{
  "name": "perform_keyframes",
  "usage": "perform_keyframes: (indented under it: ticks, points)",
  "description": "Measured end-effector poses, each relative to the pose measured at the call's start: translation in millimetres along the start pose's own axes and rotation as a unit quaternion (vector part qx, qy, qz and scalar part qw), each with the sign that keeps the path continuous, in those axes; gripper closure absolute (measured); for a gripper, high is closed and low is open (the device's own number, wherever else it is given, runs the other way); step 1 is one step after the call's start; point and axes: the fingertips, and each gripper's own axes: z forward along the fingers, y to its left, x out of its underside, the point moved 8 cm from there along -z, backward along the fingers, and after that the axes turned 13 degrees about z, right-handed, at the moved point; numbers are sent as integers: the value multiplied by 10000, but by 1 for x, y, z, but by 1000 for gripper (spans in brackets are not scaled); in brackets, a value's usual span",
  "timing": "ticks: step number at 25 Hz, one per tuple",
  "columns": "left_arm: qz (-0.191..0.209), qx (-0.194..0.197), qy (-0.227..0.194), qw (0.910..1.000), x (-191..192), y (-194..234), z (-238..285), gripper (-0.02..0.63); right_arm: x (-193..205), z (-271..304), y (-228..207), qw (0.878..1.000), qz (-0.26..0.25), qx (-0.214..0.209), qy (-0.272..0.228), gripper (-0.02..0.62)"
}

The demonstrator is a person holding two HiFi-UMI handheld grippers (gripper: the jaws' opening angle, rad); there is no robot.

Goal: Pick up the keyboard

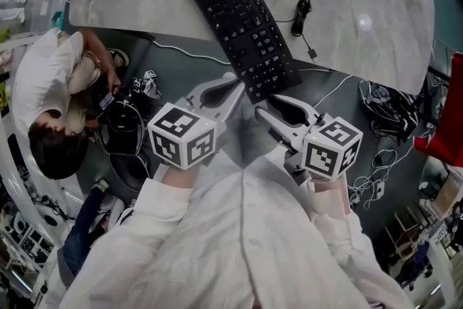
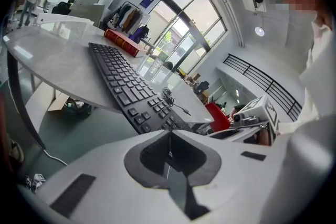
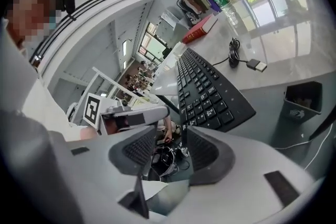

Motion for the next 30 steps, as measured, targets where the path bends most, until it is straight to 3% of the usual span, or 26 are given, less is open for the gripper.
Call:
perform_keyframes:
  ticks: [8, 13, 22, 30]
  points:
    - [-71, -21, 17, 10000, 4, 5, 1, 586, 13, 8, -18, 9990, 391, 178, 134, 340]
    - [-127, -78, 65, 9999, 8, 9, 2, 586, 12, 4, -23, 9959, 901, -49, -15, 337]
    - [-216, -140, 87, 9996, 14, 13, 4, 586, 12, 14, -40, 9950, 977, 164, -135, 337]
    - [-332, -222, 120, 9991, 21, 18, 6, 587, 4, 32, -56, 9865, 1558, -136, -483, 333]
